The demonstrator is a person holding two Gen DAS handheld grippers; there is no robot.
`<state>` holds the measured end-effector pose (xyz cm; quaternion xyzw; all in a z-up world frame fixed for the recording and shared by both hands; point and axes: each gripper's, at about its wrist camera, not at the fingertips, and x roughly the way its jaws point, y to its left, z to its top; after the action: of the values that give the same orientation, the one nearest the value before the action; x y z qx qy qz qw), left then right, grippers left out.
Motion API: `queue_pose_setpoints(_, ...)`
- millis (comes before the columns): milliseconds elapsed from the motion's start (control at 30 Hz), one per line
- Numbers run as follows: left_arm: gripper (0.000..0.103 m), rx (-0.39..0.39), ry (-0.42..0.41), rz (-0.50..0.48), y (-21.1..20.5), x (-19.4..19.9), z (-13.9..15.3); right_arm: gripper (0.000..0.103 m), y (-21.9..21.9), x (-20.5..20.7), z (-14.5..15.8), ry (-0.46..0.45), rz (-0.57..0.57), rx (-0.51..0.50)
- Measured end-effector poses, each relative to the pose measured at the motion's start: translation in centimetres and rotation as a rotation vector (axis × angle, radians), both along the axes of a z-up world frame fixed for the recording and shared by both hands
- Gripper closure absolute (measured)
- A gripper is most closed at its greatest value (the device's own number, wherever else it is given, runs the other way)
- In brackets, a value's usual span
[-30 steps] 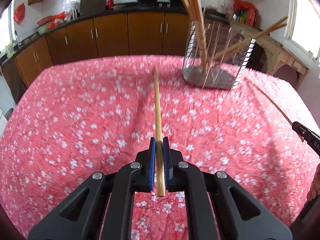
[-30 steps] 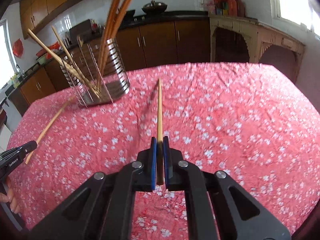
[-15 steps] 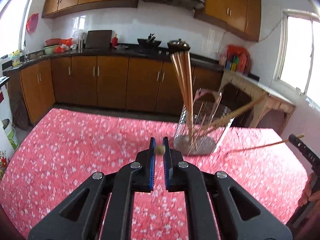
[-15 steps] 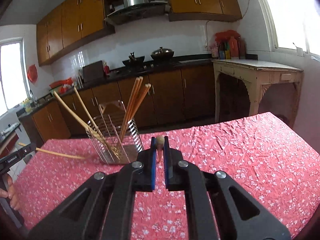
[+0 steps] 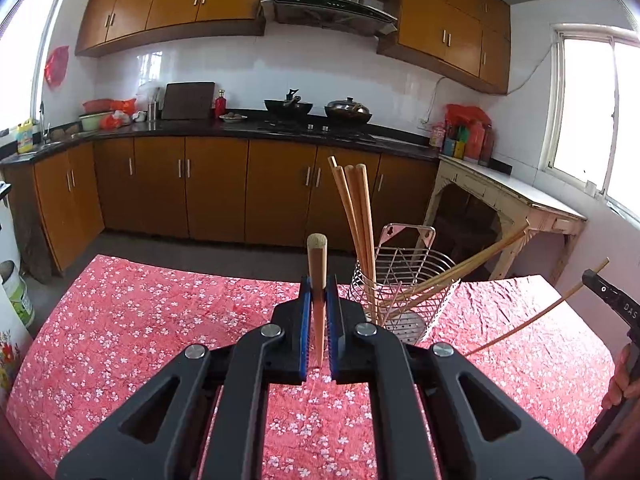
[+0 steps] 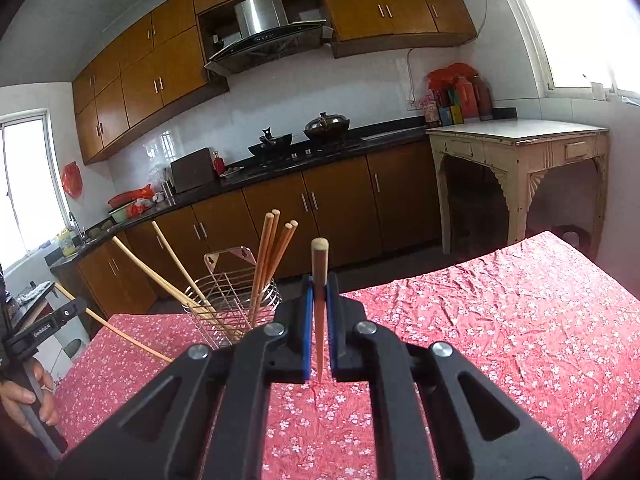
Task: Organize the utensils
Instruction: 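Lift both held chopsticks and carry them above the wire holder, then lower the chopsticks into the wire holder and open both grippers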
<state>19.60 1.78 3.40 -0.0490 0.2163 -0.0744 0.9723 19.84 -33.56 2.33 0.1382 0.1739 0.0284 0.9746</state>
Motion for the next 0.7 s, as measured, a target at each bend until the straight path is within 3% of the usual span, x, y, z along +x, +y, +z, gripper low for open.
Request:
queue_pose_setpoints(200,0.096,-0.006,-0.037,-0.011,-0.1,-0.8,1.7,0.096,-0.1,-0.8,2.9,-0.038,0.042,0.034)
queue_pose_setpoints(467,0.096,-0.041,-0.156,-0.104,-1.7,-3.6,8.3,0.096,0.1,-1.8,9.8,-0.129,0.150,0.142)
queue_pose_setpoints(700,0.096,-0.084,-0.258,-0.081,-3.6,-2.6,12.4,0.096,2.9,-0.3,13.8,-0.222,0.137,0.078)
